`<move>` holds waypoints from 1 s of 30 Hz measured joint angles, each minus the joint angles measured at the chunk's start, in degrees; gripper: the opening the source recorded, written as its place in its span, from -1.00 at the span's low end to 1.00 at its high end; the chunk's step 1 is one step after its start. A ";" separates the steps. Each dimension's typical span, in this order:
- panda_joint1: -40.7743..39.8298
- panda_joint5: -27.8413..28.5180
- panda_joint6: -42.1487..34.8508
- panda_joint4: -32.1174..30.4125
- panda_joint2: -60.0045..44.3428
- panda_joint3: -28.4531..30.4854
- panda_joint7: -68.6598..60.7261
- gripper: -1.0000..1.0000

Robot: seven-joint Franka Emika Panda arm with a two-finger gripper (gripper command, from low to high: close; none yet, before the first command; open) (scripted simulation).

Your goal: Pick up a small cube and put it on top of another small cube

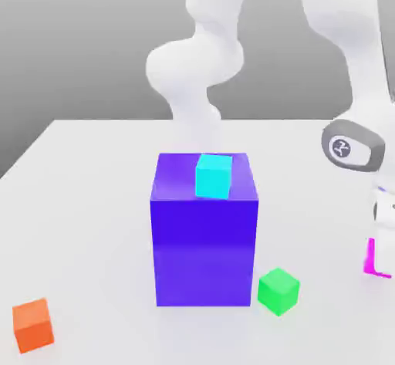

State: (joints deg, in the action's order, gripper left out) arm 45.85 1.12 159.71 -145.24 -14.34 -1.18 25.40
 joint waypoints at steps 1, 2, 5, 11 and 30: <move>-0.30 -0.18 -1.19 -0.37 1.46 -0.06 -0.70 -1.00; -1.05 -0.13 -2.06 -0.77 2.74 0.17 -2.92 -1.00; -3.80 0.19 -4.12 -2.08 6.20 1.18 -11.39 -1.00; -10.22 0.62 -6.76 -5.23 12.05 3.91 -29.94 -1.00; -16.24 -3.09 -3.38 -10.99 14.50 8.82 -64.85 -1.00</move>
State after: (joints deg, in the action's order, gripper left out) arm 29.61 -1.96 156.33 -156.23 0.17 7.64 -39.46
